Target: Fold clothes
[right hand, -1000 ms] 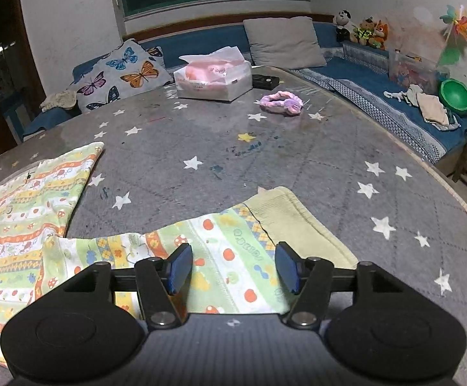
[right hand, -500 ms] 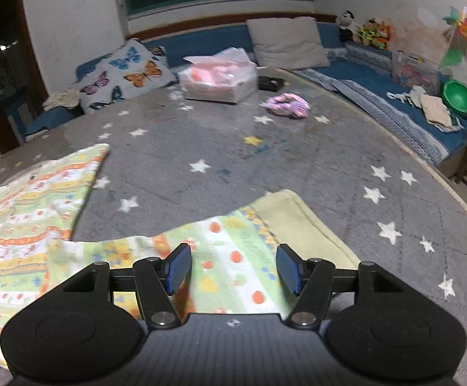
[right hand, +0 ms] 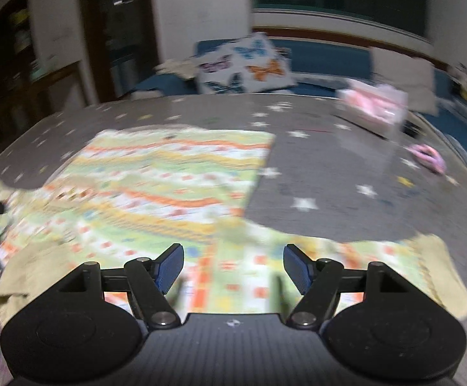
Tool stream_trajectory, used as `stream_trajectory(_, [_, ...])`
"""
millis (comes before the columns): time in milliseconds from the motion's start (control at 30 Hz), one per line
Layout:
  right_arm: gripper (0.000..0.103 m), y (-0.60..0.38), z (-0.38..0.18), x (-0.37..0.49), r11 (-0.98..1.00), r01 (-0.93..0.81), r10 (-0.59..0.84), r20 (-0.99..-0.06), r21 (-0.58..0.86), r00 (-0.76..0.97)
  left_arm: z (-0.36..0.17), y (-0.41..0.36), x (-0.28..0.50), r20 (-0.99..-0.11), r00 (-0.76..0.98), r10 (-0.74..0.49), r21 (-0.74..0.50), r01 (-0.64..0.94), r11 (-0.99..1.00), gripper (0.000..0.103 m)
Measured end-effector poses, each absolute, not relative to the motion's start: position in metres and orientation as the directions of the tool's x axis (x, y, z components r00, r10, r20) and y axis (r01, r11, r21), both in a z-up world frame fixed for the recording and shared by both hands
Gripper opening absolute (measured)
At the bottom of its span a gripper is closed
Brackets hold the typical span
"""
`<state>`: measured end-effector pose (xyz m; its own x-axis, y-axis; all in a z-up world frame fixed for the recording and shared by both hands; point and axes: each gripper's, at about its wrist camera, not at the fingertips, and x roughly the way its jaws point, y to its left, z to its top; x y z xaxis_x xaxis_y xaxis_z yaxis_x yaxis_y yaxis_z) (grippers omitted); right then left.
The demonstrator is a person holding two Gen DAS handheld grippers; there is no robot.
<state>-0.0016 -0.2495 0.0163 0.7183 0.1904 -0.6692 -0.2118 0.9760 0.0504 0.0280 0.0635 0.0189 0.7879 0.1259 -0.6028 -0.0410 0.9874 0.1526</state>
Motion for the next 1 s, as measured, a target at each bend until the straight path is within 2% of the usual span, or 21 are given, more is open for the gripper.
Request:
stream_trajectory(367, [0.071, -0.195, -0.007, -0.011, 0.933, -0.359, 0.231, -0.718, -0.028, 0.657, 0.002, 0.011, 0.026, -0.592, 0.806, 0.026, 0.238, 0.144, 0.961, 0.086])
stream_trajectory(600, [0.068, -0.172, 0.014, -0.031, 0.891, -0.453, 0.313, -0.684, -0.028, 0.659, -0.006, -0.010, 0.017, -0.581, 0.814, -0.030, 0.281, 0.235, 0.930, 0.086])
stream_trajectory(700, [0.062, -0.155, 0.017, -0.041, 0.846, -0.534, 0.384, -0.687, -0.006, 0.617, -0.008, -0.012, 0.014, -0.578, 0.815, -0.051, 0.282, 0.258, 0.924, 0.086])
stream_trajectory(767, [0.053, -0.144, 0.016, -0.047, 0.815, -0.580, 0.422, -0.691, 0.005, 0.587, -0.008, -0.011, 0.013, -0.579, 0.813, -0.066, 0.270, 0.267, 0.925, 0.086])
stream_trajectory(833, [0.049, -0.133, 0.014, -0.053, 0.784, -0.620, 0.453, -0.696, 0.013, 0.558, -0.006, -0.009, 0.012, -0.576, 0.813, -0.081, 0.259, 0.276, 0.925, 0.086])
stream_trajectory(1000, [0.034, -0.112, -0.001, -0.059, 0.745, -0.667, 0.463, -0.719, -0.001, 0.518, 0.000, -0.003, 0.015, -0.573, 0.814, -0.101, 0.216, 0.268, 0.939, 0.086])
